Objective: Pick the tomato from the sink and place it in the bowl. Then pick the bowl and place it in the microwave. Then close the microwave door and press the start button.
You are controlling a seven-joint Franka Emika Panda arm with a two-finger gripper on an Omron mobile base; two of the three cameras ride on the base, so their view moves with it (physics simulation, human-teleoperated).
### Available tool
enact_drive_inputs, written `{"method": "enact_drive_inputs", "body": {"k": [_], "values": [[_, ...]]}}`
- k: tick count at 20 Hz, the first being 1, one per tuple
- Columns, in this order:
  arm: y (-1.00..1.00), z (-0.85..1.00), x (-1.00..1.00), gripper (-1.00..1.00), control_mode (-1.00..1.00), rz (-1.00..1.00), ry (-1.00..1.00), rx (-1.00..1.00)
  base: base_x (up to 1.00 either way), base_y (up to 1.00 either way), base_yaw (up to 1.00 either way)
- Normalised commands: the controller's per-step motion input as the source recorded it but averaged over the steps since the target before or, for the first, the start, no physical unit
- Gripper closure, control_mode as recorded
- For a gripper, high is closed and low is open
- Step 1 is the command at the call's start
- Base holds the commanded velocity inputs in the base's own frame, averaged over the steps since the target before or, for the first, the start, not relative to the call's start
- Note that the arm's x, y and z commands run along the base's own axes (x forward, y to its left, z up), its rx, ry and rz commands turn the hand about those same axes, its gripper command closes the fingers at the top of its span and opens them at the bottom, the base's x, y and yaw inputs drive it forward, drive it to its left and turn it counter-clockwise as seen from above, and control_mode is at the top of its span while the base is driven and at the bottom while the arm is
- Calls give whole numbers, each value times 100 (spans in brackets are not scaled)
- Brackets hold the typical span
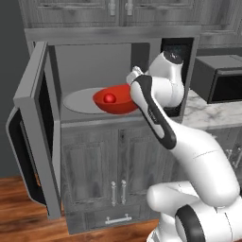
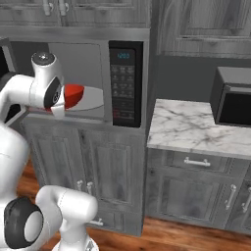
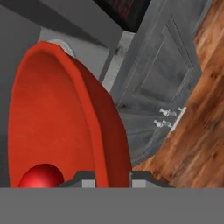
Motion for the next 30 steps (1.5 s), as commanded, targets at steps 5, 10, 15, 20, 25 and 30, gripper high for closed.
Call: {"method": "enact_drive_inputs", "body": {"k": [5,10,15,20,25,30], "values": [[50,-29,94,100,-100,-10,0,0,0,0,0],[35,-28,100,100,-100,-11,0,0,0,0,0],[2,-33,85,100,-100,-13,3,0,0,0,0],[0,-40,76,100,-100,-11,6,0,0,0,0],[1,-30,66,100,-100,-5,7,0,0,0,0],[0,-11,29,100,-100,0,6,0,0,0,0]]}}
